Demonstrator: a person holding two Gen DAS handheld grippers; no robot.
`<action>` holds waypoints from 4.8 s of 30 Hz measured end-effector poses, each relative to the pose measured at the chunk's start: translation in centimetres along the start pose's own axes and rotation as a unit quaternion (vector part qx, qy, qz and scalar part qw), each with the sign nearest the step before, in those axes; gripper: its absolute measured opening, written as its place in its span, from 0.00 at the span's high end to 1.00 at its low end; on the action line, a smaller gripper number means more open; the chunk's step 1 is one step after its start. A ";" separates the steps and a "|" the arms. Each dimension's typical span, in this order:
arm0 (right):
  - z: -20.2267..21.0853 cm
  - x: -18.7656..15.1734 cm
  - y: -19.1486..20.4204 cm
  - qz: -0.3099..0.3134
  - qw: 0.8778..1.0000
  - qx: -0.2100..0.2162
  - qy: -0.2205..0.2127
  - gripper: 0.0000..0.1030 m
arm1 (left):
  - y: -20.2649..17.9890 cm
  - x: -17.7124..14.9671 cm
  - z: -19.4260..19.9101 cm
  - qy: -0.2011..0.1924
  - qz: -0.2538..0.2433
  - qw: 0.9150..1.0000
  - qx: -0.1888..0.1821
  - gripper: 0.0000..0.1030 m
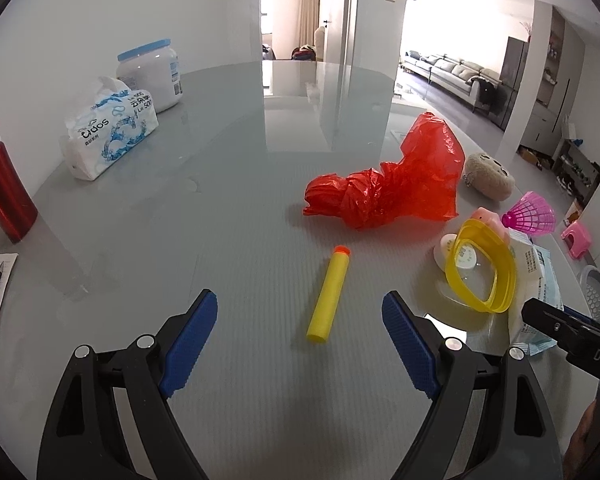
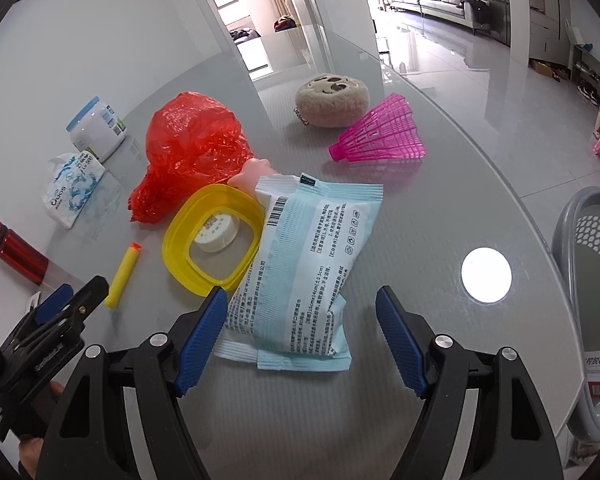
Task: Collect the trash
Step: 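Reach the right tool to the blue-white wipes packet and close on it, then grasp the yellow foam dart with the left tool while the right tool holds the packet, then carry the packet and dart over the wastebasket and open both tools, then withdraw both open tools from the wastebasket back over the table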
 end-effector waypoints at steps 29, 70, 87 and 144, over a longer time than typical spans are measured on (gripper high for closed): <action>4.0 -1.3 -0.2 0.037 0.997 0.058 -0.029 0.60 | 0.0 -0.1 -3.1 0.052 0.004 0.999 -0.006 0.61; 14.9 -5.8 -17.2 -0.049 0.995 -0.001 -0.091 0.60 | -22.8 -5.4 7.9 0.006 -0.107 0.984 -0.144 0.88; 16.9 -9.3 -28.4 -0.120 0.988 -0.054 -0.078 0.60 | -36.7 -9.6 5.6 0.079 -0.204 0.951 -0.220 0.88; 17.7 -10.5 -30.6 -0.143 0.985 -0.043 -0.090 0.35 | -35.9 -9.2 5.0 0.080 -0.186 0.964 -0.172 0.27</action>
Point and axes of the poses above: each gripper's, at about its wrist camera, not at the fingertips, and z roughly against the way its jaws point, y to its left, x to its top, the point moved 5 cm from there along -z, roughly the way its jaws point, and after that the axes turned 4 degrees about z, right-handed, at the moved point
